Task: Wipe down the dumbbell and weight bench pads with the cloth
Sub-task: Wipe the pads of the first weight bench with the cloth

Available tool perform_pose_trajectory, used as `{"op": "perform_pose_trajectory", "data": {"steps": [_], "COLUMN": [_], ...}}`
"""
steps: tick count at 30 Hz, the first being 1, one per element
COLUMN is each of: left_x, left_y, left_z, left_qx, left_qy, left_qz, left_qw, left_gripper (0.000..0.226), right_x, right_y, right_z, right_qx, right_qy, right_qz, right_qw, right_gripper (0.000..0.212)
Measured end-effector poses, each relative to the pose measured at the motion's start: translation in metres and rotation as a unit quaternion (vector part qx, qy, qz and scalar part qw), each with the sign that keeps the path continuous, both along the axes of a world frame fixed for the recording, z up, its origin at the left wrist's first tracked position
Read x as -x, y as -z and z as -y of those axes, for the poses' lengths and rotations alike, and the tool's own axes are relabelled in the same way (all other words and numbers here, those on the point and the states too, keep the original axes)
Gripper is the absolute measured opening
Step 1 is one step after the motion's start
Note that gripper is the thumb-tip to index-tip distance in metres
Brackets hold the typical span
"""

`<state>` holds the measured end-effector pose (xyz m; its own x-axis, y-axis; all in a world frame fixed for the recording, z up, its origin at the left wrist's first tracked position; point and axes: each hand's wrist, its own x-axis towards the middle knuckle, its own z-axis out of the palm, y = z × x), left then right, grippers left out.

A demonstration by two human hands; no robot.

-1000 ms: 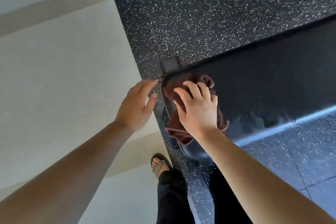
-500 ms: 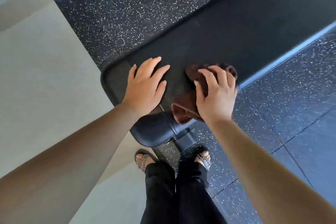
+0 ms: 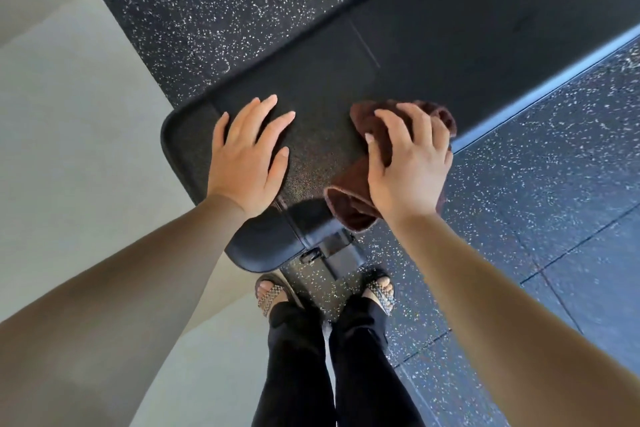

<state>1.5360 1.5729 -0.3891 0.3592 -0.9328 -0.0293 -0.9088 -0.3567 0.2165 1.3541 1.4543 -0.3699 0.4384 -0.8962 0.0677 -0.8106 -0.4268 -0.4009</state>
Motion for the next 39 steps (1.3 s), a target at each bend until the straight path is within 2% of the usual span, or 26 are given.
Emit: {"op": "perform_pose_trajectory", "data": {"steps": [7,12,17,21,26,32,35,39], "left_x": [-0.002,-0.002,-0.025,-0.059,-0.084,-0.106,-0.119,-0.128], "left_y": [0.0,-0.002,-0.004,-0.009,-0.015,-0.021,-0.026,-0.035], "left_z": [-0.002,-0.002,-0.016,-0.047,-0.079,-0.103,-0.116,-0.123], "left_qx": [0.008,0.005,-0.003,-0.019,-0.023,-0.015,-0.001,-0.006], "left_qy": [0.007,0.019,0.119,0.213,0.247,0.227,0.181,0.131], "left_qz": [-0.007,-0.005,-0.054,-0.035,-0.046,-0.086,-0.126,-0.152], "left_qw": [1.0,1.0,0.991,0.976,0.968,0.97,0.975,0.98], "left_gripper": [0.043,0.044,0.045,0.044,0.043,0.041,0.041,0.041], "right_x": [0.0,-0.011,-0.034,-0.063,-0.081,-0.11,-0.129,-0.129], "right_y": [0.004,0.004,0.005,0.006,0.003,-0.003,-0.005,-0.002], "right_z": [-0.05,-0.1,-0.163,-0.213,-0.221,-0.186,-0.199,-0.227], "right_qx": [0.001,0.008,0.008,0.032,0.025,0.01,0.025,0.017], "right_qy": [0.001,0.054,0.134,0.177,0.199,0.176,0.111,0.028], "right_qz": [0.036,0.055,0.081,0.085,0.052,0.012,-0.024,-0.069], "right_qw": [0.999,0.997,0.988,0.98,0.978,0.984,0.993,0.997], "right_gripper": [0.028,0.027,0.027,0.024,0.026,0.027,0.026,0.038]}}
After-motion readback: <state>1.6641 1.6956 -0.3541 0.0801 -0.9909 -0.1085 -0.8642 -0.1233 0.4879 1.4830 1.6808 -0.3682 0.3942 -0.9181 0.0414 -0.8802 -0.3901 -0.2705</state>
